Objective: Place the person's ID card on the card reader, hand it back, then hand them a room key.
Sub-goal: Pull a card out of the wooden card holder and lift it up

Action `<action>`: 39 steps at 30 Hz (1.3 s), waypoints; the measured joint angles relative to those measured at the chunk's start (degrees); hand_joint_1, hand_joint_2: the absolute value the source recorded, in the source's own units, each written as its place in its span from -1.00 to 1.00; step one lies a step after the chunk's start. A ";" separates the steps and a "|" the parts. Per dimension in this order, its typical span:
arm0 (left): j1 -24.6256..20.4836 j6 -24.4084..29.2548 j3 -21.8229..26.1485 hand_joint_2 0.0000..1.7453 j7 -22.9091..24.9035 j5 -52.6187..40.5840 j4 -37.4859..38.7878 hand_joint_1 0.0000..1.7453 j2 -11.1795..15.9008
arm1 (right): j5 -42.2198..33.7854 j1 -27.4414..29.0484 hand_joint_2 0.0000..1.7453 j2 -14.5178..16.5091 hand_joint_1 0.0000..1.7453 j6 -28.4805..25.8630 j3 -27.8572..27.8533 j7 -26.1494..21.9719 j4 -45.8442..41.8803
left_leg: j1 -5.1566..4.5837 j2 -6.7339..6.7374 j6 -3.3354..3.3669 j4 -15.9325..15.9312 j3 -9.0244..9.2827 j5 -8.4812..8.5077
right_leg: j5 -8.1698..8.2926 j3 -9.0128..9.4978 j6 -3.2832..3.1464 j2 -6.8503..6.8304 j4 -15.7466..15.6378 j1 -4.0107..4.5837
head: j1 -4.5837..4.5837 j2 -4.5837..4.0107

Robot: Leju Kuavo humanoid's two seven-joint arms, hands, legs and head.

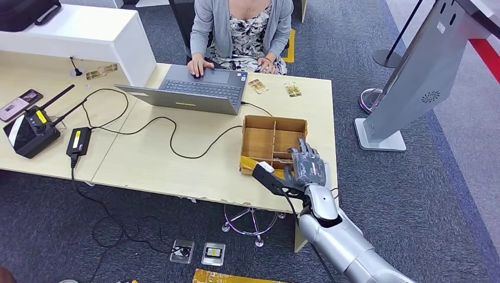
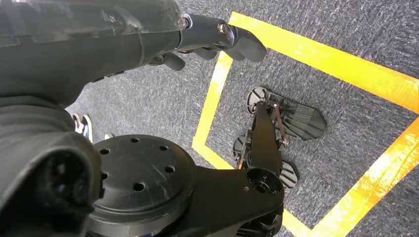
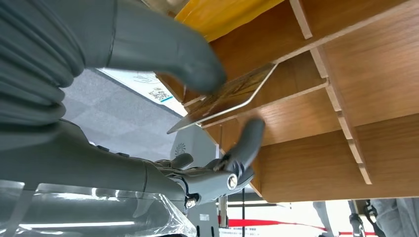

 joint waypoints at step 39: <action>-0.05 -0.19 -1.36 -1.00 -0.05 0.24 0.00 -1.00 0.04 | -0.56 -6.59 1.00 0.94 1.00 -2.14 0.02 -1.16 -3.01 | 0.00 0.03 0.01 0.00 0.04 0.03 | 0.04 0.02 -0.01 0.03 0.02 0.00 | -0.01 0.00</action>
